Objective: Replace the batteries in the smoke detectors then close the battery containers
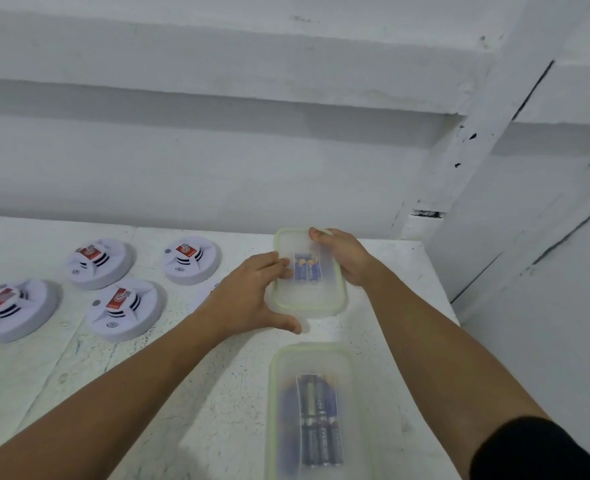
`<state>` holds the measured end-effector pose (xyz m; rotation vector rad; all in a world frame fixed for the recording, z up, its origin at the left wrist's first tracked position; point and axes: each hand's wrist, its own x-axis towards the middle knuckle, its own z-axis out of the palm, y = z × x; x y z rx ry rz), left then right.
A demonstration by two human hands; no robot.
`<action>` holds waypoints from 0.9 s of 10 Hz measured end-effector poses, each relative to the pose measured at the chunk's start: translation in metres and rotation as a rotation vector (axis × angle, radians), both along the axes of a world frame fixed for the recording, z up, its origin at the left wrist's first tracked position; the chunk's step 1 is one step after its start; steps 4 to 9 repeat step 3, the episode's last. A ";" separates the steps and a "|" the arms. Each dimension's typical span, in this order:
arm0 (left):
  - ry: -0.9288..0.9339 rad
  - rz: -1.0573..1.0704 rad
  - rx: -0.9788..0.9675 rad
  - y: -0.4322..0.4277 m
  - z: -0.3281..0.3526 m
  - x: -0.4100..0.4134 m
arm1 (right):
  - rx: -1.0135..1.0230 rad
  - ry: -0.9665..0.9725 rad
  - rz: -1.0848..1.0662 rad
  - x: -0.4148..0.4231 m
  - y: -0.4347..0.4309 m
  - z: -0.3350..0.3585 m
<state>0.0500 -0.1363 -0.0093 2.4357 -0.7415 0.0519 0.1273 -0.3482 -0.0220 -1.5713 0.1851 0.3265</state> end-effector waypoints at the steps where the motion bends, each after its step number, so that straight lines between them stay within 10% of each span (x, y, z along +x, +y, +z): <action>1: 0.097 -0.049 0.072 0.001 0.017 0.001 | -0.068 0.058 0.060 -0.003 -0.002 0.013; 3: 0.151 -0.089 0.170 -0.001 0.046 0.007 | -0.379 0.049 0.047 -0.012 -0.004 0.047; 9: 0.151 -0.089 0.170 -0.001 0.046 0.007 | -0.379 0.049 0.047 -0.012 -0.004 0.047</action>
